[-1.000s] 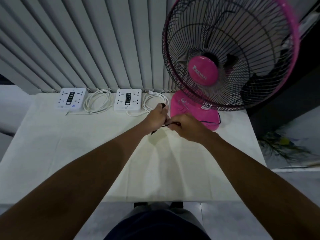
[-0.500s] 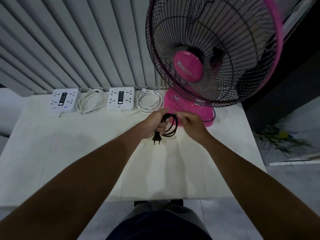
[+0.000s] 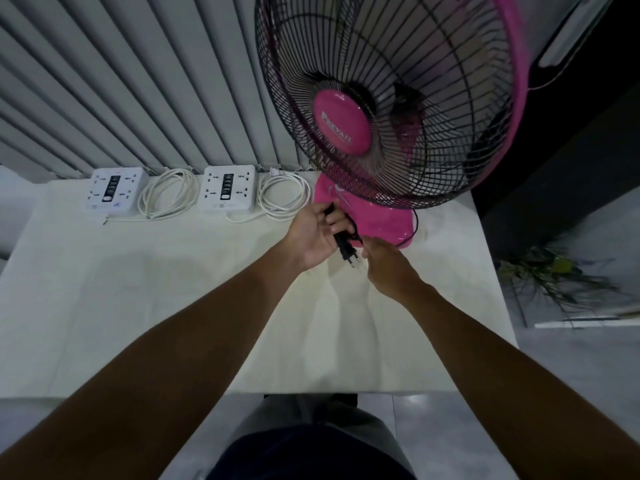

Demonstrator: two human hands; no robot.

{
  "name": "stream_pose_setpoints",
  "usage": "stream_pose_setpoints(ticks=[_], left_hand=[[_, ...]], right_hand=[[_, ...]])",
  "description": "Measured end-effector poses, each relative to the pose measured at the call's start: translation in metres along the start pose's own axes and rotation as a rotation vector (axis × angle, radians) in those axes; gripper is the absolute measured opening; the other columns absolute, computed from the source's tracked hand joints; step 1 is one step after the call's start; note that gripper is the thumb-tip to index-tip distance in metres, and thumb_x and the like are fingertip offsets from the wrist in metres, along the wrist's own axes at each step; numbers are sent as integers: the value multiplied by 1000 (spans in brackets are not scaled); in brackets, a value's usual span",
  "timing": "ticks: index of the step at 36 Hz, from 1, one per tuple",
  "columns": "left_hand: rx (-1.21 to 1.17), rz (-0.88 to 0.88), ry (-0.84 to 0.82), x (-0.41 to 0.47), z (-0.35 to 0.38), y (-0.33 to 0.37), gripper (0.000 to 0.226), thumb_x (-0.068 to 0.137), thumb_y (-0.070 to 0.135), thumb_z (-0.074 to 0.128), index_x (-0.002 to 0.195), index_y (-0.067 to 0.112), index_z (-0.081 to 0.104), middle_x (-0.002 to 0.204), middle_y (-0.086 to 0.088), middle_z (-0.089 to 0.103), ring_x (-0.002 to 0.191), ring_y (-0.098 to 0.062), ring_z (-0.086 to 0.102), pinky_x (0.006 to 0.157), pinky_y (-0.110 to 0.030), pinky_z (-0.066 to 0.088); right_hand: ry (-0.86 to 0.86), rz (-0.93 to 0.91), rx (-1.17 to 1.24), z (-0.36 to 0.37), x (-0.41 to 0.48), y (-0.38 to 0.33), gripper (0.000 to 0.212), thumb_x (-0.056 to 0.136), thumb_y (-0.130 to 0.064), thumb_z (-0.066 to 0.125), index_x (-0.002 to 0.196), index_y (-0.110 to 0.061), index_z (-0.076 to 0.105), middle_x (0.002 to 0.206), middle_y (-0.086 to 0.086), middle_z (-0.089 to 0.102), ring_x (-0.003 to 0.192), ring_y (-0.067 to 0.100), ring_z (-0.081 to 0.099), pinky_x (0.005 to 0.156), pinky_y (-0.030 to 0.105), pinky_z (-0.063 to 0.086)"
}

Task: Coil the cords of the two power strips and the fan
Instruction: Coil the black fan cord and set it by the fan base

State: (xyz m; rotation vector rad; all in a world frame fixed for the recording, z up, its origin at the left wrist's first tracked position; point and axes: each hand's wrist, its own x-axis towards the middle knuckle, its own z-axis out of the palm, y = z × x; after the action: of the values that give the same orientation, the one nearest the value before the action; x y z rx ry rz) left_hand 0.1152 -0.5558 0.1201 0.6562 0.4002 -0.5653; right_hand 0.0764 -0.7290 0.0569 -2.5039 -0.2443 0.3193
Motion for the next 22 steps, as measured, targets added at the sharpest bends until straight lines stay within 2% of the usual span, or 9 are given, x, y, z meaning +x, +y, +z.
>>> stream_pose_setpoints(ticks=[4, 8, 10, 12, 14, 16, 18, 20, 22], left_hand=[[168, 55, 135, 12, 6, -18, 35, 108, 17, 25, 79, 11, 45, 59, -3, 46, 50, -18, 50, 87, -37, 42], [457, 81, 182, 24, 3, -30, 45, 109, 17, 21, 89, 0, 56, 68, -10, 66, 68, -26, 69, 75, -34, 50], [560, 84, 185, 29, 2, -34, 48, 109, 19, 20, 104, -6, 60, 82, -14, 73, 80, -26, 74, 84, -36, 53], [671, 101, 207, 34, 3, -39, 45, 110, 20, 20, 104, 3, 61, 88, -11, 76, 88, -22, 75, 88, -32, 53], [810, 112, 219, 38, 6, -43, 34, 108, 19, 21, 105, 10, 54, 89, -7, 77, 88, -17, 75, 77, -24, 52], [978, 111, 220, 42, 11, -47, 35, 106, 18, 23, 106, 6, 56, 94, -7, 77, 88, -15, 74, 71, -18, 49], [1116, 112, 239, 45, 15, -51, 32, 105, 17, 27, 95, 8, 56, 88, -5, 72, 79, -13, 68, 61, -17, 45], [1236, 108, 269, 48, 21, -56, 28, 104, 17, 31, 80, 16, 44, 74, -1, 53, 65, -11, 51, 49, -19, 38], [1297, 82, 280, 53, 26, -62, 25, 102, 15, 34, 78, 15, 43, 69, -1, 43, 64, -14, 45, 45, -23, 36]], right_hand=[[-67, -78, -165, 5, -6, 6, 66, 83, 10, 47, 145, -12, 48, 114, 14, 61, 106, 33, 61, 87, 40, 52], [-37, -129, -328, 6, -8, 10, 63, 88, 7, 47, 146, -17, 49, 116, 11, 63, 107, 30, 62, 86, 36, 51], [-13, -175, -420, 2, -9, 11, 57, 93, 3, 46, 146, -18, 50, 116, 9, 63, 108, 27, 62, 88, 33, 51], [49, -235, -436, 0, -9, 14, 52, 93, 2, 48, 141, -16, 56, 110, 10, 67, 103, 29, 64, 86, 34, 50], [47, -308, -493, -4, -11, 14, 47, 94, 3, 46, 136, -12, 60, 109, 10, 69, 103, 30, 64, 90, 36, 49], [10, -387, -571, -8, -12, 15, 39, 92, 5, 48, 123, -6, 67, 106, 9, 71, 103, 29, 64, 92, 37, 48], [61, -409, -586, -15, -14, 19, 24, 80, 7, 63, 96, -5, 77, 93, 9, 74, 83, 27, 70, 75, 33, 54], [155, -368, -465, -16, -21, 25, 21, 83, 3, 61, 94, -4, 77, 95, 13, 74, 76, 30, 69, 66, 33, 53], [248, -344, -331, -17, -26, 30, 13, 83, 4, 67, 93, -1, 73, 92, 15, 69, 68, 30, 66, 57, 34, 54]])
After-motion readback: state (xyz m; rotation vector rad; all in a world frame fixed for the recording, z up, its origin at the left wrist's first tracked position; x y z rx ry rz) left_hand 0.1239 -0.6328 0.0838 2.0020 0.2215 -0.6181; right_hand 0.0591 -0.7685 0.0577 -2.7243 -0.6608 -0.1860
